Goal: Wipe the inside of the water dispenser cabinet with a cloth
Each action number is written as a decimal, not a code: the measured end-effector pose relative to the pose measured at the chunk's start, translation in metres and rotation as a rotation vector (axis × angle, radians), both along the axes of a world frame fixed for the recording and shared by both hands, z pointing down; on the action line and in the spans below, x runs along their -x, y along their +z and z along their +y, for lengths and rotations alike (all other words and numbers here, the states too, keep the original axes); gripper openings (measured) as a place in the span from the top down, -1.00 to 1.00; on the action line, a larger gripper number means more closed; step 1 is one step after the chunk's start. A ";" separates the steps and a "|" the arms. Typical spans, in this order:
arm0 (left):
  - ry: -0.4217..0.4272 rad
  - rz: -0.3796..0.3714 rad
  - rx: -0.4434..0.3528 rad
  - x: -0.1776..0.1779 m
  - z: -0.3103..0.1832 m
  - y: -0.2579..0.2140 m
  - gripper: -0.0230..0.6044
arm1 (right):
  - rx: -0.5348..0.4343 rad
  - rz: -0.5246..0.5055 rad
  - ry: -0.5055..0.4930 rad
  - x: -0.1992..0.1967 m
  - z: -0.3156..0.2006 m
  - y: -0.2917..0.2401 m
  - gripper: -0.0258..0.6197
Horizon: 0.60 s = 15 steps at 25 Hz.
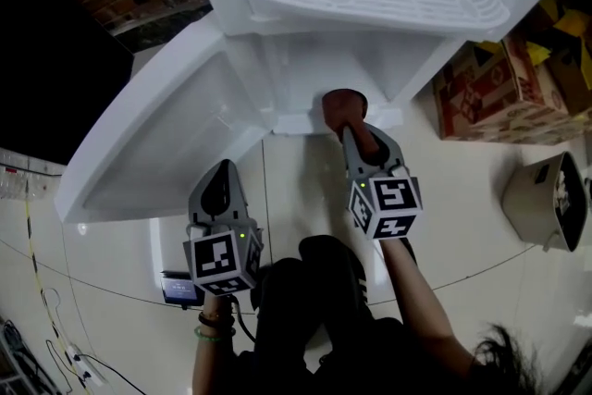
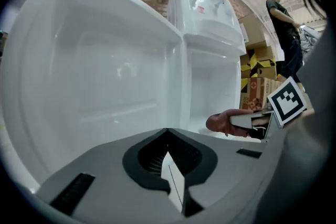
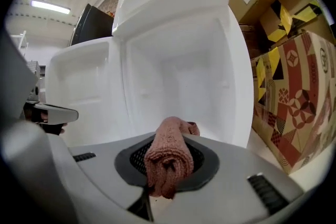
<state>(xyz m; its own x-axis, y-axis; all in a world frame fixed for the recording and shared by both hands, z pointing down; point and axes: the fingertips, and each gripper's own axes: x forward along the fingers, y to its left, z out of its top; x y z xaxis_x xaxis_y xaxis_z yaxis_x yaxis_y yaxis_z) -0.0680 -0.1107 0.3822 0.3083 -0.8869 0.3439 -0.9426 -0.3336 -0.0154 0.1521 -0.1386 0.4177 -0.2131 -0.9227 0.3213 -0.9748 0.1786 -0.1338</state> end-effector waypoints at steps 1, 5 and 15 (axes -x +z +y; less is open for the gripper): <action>0.016 -0.008 -0.002 -0.006 -0.001 0.001 0.92 | 0.006 0.003 -0.007 0.003 0.004 -0.001 0.69; 0.069 -0.023 -0.014 -0.030 -0.003 0.001 0.92 | 0.008 -0.004 -0.013 0.006 0.020 0.000 0.70; 0.139 -0.016 0.000 -0.059 0.006 0.004 0.92 | -0.014 -0.010 -0.040 0.023 0.034 -0.014 0.71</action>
